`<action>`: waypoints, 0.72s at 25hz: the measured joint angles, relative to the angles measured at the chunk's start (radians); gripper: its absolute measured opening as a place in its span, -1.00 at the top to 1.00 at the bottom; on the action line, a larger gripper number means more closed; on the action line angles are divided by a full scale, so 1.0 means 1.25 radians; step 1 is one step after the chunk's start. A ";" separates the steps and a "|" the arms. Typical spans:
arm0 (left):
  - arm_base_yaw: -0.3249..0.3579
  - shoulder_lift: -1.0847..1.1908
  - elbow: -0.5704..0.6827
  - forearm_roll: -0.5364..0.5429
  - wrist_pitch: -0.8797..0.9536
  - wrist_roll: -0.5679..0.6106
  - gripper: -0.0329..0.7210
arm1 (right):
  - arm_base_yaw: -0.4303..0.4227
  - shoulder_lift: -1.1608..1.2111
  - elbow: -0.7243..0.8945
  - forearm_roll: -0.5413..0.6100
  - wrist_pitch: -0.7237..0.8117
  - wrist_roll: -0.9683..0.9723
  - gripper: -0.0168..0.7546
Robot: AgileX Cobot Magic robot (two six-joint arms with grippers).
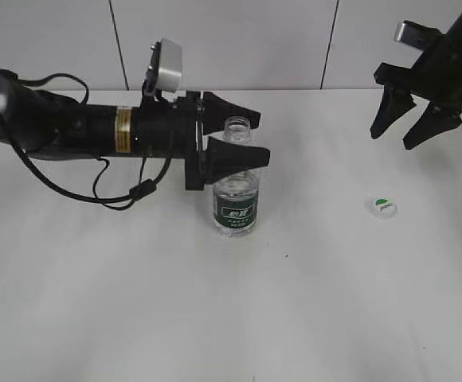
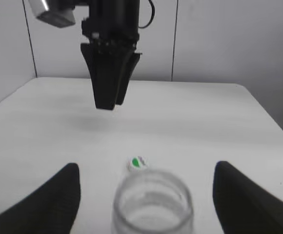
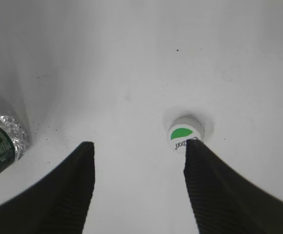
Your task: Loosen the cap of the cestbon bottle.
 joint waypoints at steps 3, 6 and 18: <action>0.000 -0.046 0.000 -0.007 -0.001 -0.037 -0.44 | 0.000 0.000 -0.011 -0.026 0.001 0.000 -0.20; 0.000 -0.093 0.000 -0.017 -0.002 -0.065 -0.44 | 0.000 0.000 -0.034 -0.053 0.002 0.000 -0.20; 0.054 -0.314 0.000 -0.030 0.509 -0.154 -0.44 | 0.000 0.000 -0.168 -0.067 0.003 0.005 -0.20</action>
